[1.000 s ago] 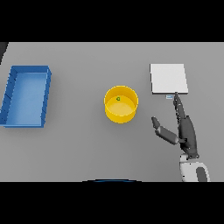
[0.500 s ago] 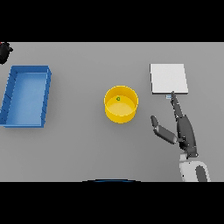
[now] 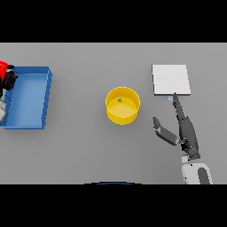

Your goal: Pick up the red beaker and tilt it to pour out 1 green nut into yellow bowl. Pick up the yellow bowl and place it on the metallic measuring scale.

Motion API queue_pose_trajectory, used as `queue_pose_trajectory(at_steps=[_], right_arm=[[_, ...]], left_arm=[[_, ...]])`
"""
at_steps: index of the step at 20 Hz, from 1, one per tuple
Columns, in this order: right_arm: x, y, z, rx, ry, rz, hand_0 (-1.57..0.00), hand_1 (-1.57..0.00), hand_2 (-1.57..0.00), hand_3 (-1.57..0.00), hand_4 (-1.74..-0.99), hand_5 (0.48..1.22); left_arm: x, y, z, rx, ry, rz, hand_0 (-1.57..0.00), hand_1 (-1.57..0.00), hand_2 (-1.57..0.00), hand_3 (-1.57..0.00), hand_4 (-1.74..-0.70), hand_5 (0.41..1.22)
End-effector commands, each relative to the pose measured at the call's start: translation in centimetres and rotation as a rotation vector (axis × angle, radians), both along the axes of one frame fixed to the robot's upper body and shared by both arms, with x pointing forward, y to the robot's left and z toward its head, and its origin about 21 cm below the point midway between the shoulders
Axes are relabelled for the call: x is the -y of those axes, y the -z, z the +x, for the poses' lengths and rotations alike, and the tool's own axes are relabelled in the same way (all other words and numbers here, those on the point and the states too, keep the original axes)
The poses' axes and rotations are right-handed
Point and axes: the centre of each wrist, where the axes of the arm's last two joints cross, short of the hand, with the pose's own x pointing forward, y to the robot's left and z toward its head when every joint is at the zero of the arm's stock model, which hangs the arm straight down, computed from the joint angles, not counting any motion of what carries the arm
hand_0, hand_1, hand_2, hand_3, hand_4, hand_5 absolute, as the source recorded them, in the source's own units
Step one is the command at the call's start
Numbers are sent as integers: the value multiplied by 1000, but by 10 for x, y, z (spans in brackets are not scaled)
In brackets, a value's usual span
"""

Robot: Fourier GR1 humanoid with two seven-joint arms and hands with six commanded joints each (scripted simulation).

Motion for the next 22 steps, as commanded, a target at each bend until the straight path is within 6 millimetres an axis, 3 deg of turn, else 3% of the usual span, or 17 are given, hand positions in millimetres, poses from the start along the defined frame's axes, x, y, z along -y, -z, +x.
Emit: queue_pose_trajectory(at_steps=[1,2,3,4,5,6,8,10,12,15,20,22], right_arm=[[-1,0,-3,12,-5,1,1,1,1,1,-1203,663],[2,1,-2,4,5,2,1,1,1,1,-1205,664],[2,1,-4,18,-3,1,1,1,1,1,-1202,667],[2,1,-4,18,-3,1,1,1,1,1,-1197,664],[2,0,-4,17,-2,3,1,1,1,1,-1192,663],[0,2,-5,15,-3,7,1,1,1,1,-1188,663],[2,2,-7,26,0,2,1,1,1,1,-1185,665],[0,4,-11,20,1,-7,1,1,1,1,-1182,667],[1,2,-7,8,2,4,1,1,1,1,-1187,667],[-3,-1,-9,1,-3,-4,1,1,1,1,-1188,668],[-10,-4,-7,-14,13,-71,1,1,1,1,-1203,660],[-10,-7,0,-9,-40,-91,1,1,1,1,-1175,677]], left_arm=[[0,3,-2,-3,1,6,-1571,-1571,-1571,-1546,-1741,1039],[-2,9,-4,-27,-1,23,-1571,-1571,-1571,-1551,-1741,967],[-4,9,-5,-39,3,36,-1571,-1571,-1571,-1555,-1667,908],[-4,9,-5,-40,4,39,-1571,-1571,-1571,-1503,-1530,865],[-4,8,-6,-55,18,43,-1564,-1449,-1432,-1362,-1374,830],[-1,7,-13,-107,84,24,-1457,-1180,-1187,-1129,-1229,803],[-3,1,-18,-207,150,-2,-932,-755,-767,-722,-1034,758],[-4,-5,-20,-248,193,4,-596,-483,-490,-462,-916,723],[-3,-10,-20,-257,211,-11,-381,-309,-313,-295,-851,698],[-3,-11,-20,-262,218,-24,-195,-158,-160,-151,-802,679],[-6,-18,-16,-173,214,-48,-63,-51,-52,-49,-785,674],[-3,-17,-13,-159,234,-52,-40,-32,-33,-31,-781,674]])
